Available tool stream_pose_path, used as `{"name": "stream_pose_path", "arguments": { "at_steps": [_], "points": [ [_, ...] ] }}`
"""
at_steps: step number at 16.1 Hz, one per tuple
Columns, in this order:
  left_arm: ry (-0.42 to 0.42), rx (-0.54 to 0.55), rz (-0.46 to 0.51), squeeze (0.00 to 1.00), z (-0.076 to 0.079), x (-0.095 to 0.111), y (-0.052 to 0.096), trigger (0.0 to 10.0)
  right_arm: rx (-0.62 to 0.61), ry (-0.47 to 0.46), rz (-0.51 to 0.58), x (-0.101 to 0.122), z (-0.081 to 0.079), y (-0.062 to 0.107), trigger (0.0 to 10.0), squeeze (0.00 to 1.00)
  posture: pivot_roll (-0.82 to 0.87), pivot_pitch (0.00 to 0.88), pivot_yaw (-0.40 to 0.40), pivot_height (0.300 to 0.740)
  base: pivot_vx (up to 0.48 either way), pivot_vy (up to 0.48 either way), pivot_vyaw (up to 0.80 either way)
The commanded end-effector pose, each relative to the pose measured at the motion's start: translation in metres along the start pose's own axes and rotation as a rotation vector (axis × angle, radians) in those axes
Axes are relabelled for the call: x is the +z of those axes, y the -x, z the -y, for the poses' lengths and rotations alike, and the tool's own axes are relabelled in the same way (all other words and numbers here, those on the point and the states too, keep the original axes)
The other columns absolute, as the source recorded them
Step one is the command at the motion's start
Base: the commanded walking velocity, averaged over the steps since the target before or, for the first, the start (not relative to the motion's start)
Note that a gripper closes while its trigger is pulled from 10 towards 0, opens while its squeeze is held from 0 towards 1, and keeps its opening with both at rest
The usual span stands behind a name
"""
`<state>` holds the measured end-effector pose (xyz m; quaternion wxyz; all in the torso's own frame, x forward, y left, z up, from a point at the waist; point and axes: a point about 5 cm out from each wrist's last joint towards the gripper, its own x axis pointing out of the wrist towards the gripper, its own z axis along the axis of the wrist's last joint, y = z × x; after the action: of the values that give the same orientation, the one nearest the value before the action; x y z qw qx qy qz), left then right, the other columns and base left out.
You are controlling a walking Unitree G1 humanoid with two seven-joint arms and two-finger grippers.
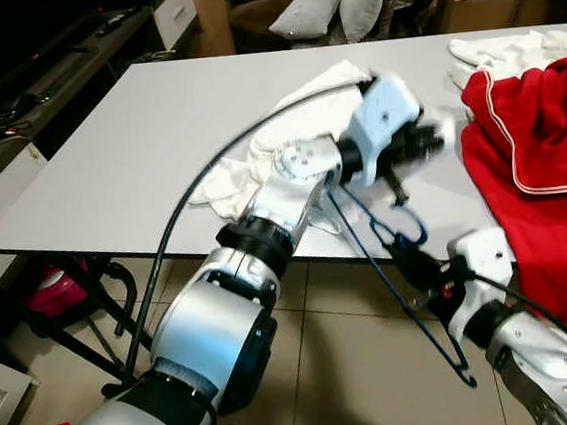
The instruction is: Hang hanger
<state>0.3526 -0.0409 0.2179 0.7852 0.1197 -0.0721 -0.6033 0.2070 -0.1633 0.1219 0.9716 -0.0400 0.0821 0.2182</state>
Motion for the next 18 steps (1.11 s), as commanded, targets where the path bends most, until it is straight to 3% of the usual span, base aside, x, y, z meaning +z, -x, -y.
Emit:
{"name": "stream_pose_path", "arguments": {
  "at_steps": [1, 4, 5, 8, 9, 11, 13, 16, 18],
  "points": [
    [-0.007, -0.036, -0.016, 1.0, 0.01, -0.003, -0.006, 10.0, -0.014, 0.003, -0.015, -0.003, 0.0, 0.001, 10.0, 0.0, 0.02, 0.0, 0.128, 0.74, 0.0, 0.0, 0.0],
    [0.021, -0.003, -0.018, 1.0, 0.013, -0.005, -0.01, 10.0, -0.059, -0.013, -0.017, -0.004, 0.005, 0.002, 10.0, 0.0, 0.01, 0.0, 0.132, 0.74, 0.0, 0.0, 0.0],
    [0.045, 0.01, 0.003, 0.0, 0.01, -0.002, -0.009, 10.0, -0.074, -0.024, -0.018, -0.004, 0.007, 0.003, 10.0, 0.0, 0.01, 0.0, 0.131, 0.74, 0.0, 0.0, 0.0],
    [0.125, 0.021, 0.026, 0.0, 0.006, -0.001, -0.005, 10.0, -0.093, -0.047, -0.026, -0.007, 0.012, 0.005, 10.0, 0.0, 0.01, 0.0, 0.125, 0.74, 0.0, 0.0, 0.0],
    [0.158, 0.023, 0.006, 1.0, 0.006, -0.005, -0.004, 10.0, -0.091, -0.045, -0.027, -0.007, 0.012, 0.005, 10.0, 0.0, 0.01, 0.0, 0.123, 0.74, 0.0, 0.0, 0.0],
    [0.172, 0.046, -0.028, 1.0, 0.003, -0.008, -0.001, 10.0, -0.084, -0.043, -0.025, -0.006, 0.012, 0.003, 10.0, 0.0, 0.01, 0.0, 0.118, 0.74, 0.0, 0.0, 0.0],
    [0.131, 0.049, -0.06, 1.0, -0.001, -0.01, 0.003, 10.0, -0.082, -0.039, -0.024, -0.005, 0.013, 0.002, 10.0, 0.0, 0.01, 0.0, 0.113, 0.74, 0.0, 0.0, 0.0],
    [0.166, 0.037, -0.067, 1.0, -0.003, -0.01, 0.006, 10.0, -0.077, -0.032, -0.024, -0.004, 0.015, 0.001, 10.0, 0.0, 0.01, 0.0, 0.111, 0.74, 0.0, 0.0, 0.0],
    [0.292, 0.114, -0.015, 1.0, -0.013, -0.011, 0.014, 10.0, -0.087, -0.023, -0.023, -0.003, 0.02, 0.002, 10.0, 0.0, 0.01, 0.0, 0.108, 0.74, 0.0, 0.0, 0.0]
  ]
}}
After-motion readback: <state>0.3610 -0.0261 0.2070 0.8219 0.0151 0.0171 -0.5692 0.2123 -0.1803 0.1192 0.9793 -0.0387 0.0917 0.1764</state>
